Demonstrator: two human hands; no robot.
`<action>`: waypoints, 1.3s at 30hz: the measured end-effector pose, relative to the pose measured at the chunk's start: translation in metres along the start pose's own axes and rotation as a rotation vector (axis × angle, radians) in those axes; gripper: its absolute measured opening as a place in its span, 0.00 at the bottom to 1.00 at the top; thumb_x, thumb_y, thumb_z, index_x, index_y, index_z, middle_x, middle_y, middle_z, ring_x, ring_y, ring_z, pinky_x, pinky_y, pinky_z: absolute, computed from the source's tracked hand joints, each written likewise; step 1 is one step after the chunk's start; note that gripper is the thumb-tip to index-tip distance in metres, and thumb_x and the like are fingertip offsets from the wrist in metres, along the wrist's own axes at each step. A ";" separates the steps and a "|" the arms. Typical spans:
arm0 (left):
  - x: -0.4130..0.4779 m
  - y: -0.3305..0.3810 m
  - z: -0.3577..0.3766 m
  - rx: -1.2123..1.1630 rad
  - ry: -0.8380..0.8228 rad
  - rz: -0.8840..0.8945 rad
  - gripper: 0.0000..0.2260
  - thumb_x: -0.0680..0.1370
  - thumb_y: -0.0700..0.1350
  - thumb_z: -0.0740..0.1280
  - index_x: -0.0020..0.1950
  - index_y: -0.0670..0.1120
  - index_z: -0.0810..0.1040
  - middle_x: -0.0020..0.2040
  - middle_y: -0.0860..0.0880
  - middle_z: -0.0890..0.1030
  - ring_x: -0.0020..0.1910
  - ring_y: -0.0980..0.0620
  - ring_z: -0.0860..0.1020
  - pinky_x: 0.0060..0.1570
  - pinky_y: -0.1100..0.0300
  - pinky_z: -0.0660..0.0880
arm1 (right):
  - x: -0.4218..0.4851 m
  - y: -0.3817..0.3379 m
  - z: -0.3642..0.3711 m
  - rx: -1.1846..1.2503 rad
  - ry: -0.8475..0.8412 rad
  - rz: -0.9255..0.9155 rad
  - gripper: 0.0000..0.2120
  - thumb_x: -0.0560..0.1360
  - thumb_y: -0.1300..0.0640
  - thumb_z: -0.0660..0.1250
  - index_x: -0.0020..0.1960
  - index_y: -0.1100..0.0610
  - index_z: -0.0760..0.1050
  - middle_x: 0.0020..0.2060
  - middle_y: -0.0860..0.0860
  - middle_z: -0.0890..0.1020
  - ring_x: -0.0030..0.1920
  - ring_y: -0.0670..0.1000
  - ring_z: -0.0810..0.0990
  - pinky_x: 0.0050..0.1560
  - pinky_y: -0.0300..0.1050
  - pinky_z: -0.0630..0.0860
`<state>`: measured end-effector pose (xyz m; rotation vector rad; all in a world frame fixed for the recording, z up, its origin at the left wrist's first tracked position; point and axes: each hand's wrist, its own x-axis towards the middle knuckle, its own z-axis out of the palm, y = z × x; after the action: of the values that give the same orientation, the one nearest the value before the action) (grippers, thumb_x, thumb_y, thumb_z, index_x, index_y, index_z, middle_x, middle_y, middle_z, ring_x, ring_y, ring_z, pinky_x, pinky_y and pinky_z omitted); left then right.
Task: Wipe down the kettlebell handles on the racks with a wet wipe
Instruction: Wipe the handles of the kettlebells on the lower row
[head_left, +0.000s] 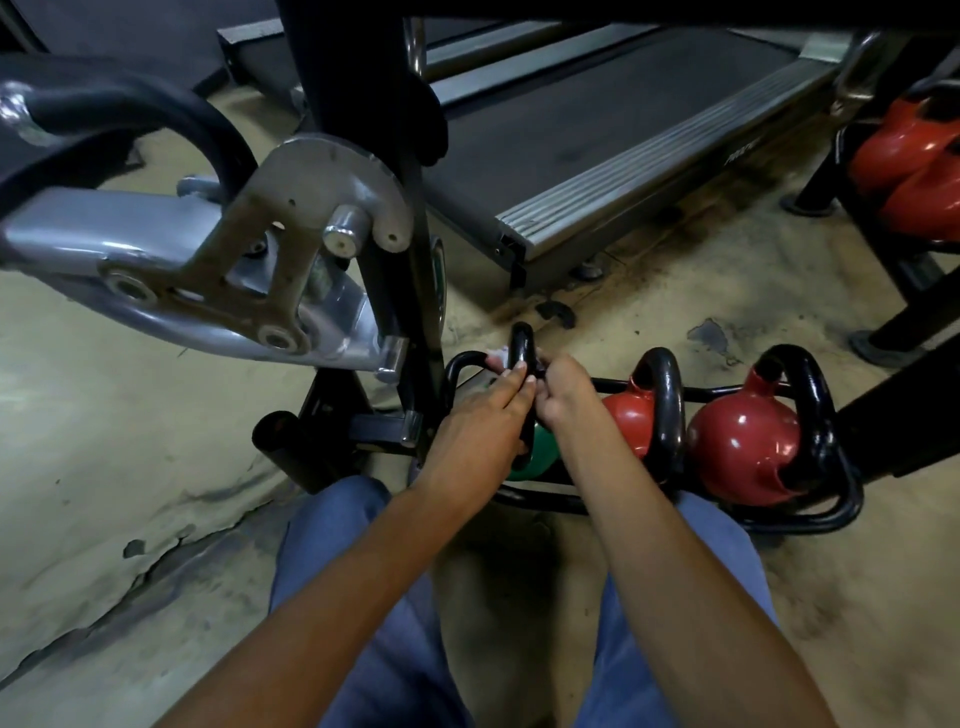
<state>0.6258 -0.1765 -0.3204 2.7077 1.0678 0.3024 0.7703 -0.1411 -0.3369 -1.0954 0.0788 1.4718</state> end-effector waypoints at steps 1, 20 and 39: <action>-0.001 0.000 0.000 -0.003 0.005 -0.002 0.36 0.78 0.43 0.71 0.81 0.48 0.56 0.82 0.49 0.55 0.77 0.47 0.63 0.73 0.51 0.67 | -0.005 0.009 -0.008 -0.027 0.022 -0.044 0.17 0.85 0.57 0.57 0.57 0.70 0.78 0.44 0.65 0.86 0.42 0.57 0.88 0.41 0.48 0.85; -0.017 -0.001 0.003 0.012 0.094 0.133 0.30 0.75 0.42 0.74 0.76 0.44 0.68 0.77 0.44 0.63 0.77 0.46 0.62 0.74 0.50 0.66 | 0.034 -0.053 0.071 -2.055 0.054 -0.551 0.10 0.78 0.61 0.64 0.53 0.64 0.81 0.50 0.61 0.84 0.55 0.62 0.83 0.47 0.48 0.75; -0.011 -0.004 0.002 -0.054 0.061 0.095 0.33 0.76 0.41 0.73 0.78 0.49 0.65 0.80 0.49 0.58 0.79 0.49 0.55 0.74 0.51 0.64 | 0.038 -0.068 0.044 -1.192 0.201 -0.188 0.05 0.81 0.62 0.63 0.51 0.61 0.77 0.44 0.60 0.82 0.39 0.58 0.83 0.35 0.51 0.84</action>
<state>0.6159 -0.1816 -0.3251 2.7216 0.9346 0.4261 0.8076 -0.0678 -0.3005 -2.1153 -0.8375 1.1828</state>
